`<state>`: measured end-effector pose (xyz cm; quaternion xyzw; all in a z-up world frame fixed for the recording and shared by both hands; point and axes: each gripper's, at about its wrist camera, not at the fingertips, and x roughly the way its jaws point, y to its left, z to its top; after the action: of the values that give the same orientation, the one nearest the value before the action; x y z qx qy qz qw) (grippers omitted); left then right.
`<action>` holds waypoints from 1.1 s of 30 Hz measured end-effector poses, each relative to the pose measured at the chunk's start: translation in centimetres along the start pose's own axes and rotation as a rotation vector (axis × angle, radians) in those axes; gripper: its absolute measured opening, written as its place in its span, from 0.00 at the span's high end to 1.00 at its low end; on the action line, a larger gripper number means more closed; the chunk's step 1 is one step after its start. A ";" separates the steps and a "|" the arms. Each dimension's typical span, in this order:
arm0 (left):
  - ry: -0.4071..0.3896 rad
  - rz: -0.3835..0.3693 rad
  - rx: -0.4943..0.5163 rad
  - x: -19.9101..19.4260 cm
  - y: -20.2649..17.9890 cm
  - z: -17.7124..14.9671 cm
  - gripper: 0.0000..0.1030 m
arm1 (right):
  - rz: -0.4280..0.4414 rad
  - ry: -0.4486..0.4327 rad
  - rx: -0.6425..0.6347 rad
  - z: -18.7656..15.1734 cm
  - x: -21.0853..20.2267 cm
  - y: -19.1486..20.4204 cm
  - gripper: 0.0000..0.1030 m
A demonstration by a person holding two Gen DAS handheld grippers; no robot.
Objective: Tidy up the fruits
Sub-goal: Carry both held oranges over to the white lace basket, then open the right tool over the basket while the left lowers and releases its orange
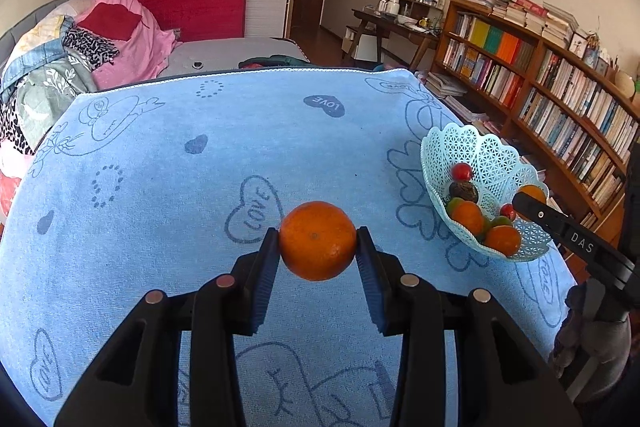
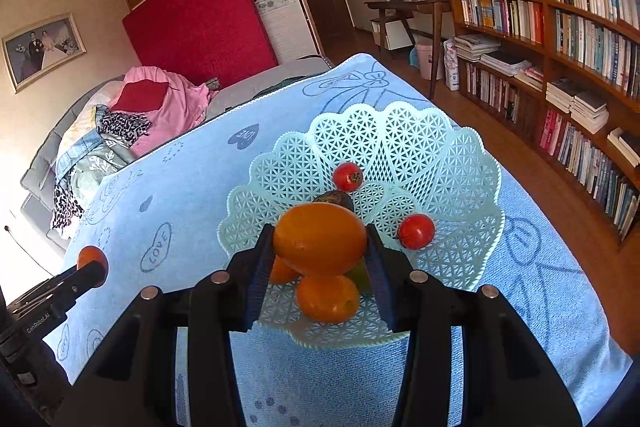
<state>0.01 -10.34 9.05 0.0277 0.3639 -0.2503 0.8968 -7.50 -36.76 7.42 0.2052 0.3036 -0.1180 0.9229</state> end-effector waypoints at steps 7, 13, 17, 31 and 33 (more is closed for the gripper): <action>0.011 -0.008 0.021 0.7 -1.1 0.2 0.62 | -0.020 0.005 0.016 0.2 0.6 -1.3 0.55; 0.016 -0.012 0.036 1.3 -2.0 0.4 0.62 | -0.030 -0.012 0.047 0.3 0.6 -2.4 0.41; 0.019 -0.016 0.048 1.7 -2.7 0.6 0.62 | -0.033 -0.027 0.055 0.5 0.2 -2.8 0.40; -0.002 -0.066 0.128 2.6 -7.0 1.9 0.62 | -0.054 -0.072 0.040 0.5 -1.1 -3.1 0.40; -0.008 -0.077 0.141 2.9 -7.6 2.2 0.62 | -0.064 -0.080 0.037 0.4 -1.3 -3.2 0.40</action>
<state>-0.44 -18.74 9.72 0.0757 0.3425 -0.3098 0.8837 -9.41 -39.72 7.55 0.2076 0.2708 -0.1612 0.9261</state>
